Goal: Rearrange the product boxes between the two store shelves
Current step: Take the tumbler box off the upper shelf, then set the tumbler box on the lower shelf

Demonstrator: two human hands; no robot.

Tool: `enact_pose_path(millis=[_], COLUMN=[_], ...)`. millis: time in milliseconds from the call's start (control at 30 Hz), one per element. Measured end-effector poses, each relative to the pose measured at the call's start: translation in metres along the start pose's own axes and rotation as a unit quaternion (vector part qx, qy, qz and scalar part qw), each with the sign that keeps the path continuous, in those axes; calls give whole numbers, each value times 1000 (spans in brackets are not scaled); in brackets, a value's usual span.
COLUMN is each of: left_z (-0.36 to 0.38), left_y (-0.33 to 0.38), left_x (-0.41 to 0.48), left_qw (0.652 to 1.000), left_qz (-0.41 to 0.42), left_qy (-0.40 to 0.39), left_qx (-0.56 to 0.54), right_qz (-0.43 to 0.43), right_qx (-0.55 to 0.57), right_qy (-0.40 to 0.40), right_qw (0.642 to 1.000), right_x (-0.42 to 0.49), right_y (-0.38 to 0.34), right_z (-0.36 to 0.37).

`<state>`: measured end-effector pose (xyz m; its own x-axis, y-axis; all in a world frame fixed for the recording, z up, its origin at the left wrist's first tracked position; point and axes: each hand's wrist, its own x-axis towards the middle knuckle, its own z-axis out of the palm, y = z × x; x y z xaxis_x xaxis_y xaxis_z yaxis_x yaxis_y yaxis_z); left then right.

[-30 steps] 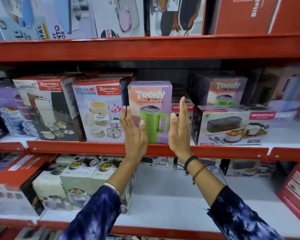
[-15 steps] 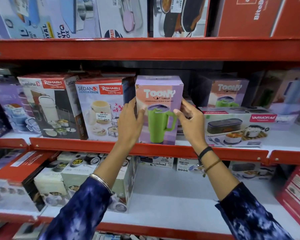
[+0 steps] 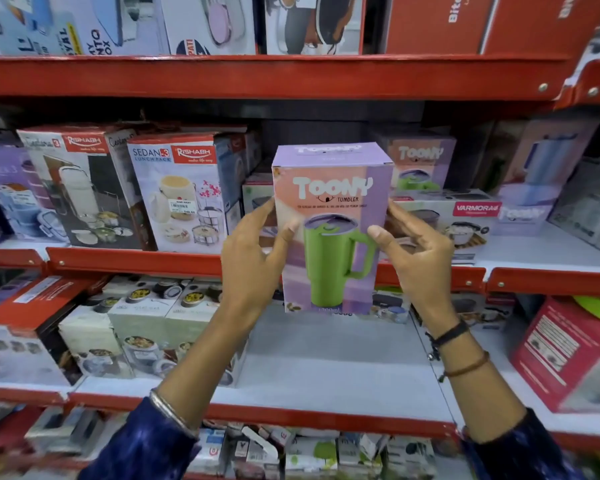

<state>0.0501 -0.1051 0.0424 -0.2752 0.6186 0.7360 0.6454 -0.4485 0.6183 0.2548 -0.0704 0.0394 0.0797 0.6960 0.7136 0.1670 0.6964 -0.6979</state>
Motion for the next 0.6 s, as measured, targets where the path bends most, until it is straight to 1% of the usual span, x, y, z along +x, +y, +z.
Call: enact_pose_path(millis=[133,267,400,600], left_z=[14,32,51,86], left_y=[0,-12,-18,-44], left_x=[-40,-73,-105,-146], left_qw=[1000,996,992,977], left_qz=[-17,-43,-55,-123], left_qy=[-13,-74,-112,-174], left_qx=[14,3,24,-7], right_qz=[24,87,144,190], right_qx=[-19,-7,-7,-25], right_qy=[-18,-35,-49,-73], right_qw=[999,996,988,979], right_x=[-31,-62,-93,-127], right_y=[16,47,80,127], right_z=[-27,-45,-58,-62])
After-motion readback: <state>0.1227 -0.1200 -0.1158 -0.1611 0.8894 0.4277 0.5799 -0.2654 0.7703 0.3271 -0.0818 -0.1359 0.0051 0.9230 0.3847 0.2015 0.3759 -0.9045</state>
